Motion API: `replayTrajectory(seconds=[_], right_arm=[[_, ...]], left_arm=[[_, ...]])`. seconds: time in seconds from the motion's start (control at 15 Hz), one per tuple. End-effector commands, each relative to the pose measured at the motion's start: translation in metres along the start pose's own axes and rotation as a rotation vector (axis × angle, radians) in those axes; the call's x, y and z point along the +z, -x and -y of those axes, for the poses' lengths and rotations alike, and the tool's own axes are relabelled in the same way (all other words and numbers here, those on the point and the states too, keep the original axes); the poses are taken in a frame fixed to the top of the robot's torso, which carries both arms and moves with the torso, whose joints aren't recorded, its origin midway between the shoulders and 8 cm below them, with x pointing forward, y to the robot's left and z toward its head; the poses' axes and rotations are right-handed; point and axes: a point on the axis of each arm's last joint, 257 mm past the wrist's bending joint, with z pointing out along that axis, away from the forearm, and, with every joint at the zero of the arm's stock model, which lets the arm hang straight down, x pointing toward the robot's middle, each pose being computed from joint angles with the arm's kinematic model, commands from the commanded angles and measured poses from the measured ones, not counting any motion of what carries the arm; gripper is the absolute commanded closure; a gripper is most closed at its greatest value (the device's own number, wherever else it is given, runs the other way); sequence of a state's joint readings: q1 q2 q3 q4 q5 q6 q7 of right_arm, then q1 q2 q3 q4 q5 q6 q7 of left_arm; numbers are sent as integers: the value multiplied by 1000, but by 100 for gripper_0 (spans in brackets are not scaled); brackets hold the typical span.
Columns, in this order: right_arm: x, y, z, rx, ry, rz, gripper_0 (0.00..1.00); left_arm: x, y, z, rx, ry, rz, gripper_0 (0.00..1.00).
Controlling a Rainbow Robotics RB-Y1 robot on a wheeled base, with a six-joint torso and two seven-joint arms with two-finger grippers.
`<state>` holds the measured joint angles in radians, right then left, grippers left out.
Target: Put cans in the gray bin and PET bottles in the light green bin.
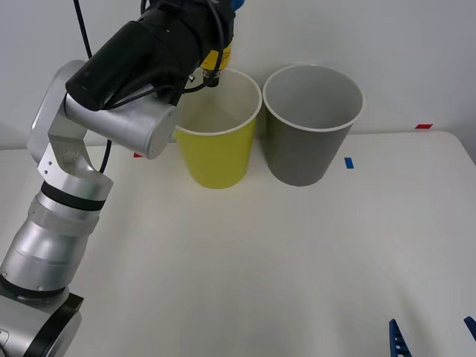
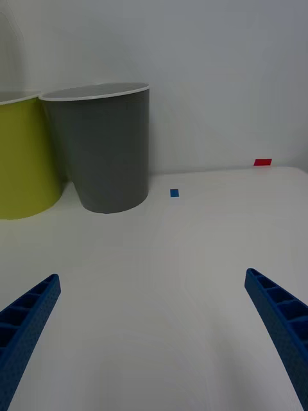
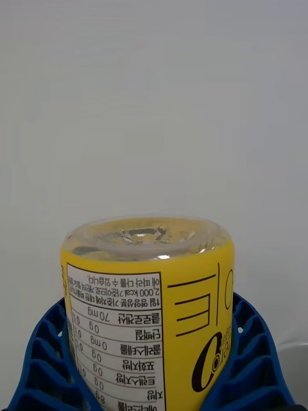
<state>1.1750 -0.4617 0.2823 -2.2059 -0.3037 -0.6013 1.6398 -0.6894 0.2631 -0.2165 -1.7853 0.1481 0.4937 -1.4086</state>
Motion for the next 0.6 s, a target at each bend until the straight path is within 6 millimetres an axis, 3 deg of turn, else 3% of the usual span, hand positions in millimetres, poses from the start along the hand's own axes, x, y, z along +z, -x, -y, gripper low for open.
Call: replayTrajectory(seconds=[0.07,0.2,0.27,0.33,0.4,0.6], right_arm=[[0,0,0,0,0,0,0],[0,0,0,0,0,0,0],[0,0,0,0,0,0,0],[0,0,0,0,0,0,0],[0,0,0,0,0,0,0],[0,0,0,0,0,0,0]], left_arm=[[1,-3,-3,-2,9,-6,100],[1,-3,-4,-10,9,-7,100],[1,-3,-4,-15,9,-7,74],[0,-3,-4,-16,9,-7,16],[0,-4,-4,-23,9,-9,0],[0,-4,-7,-24,11,-9,0]])
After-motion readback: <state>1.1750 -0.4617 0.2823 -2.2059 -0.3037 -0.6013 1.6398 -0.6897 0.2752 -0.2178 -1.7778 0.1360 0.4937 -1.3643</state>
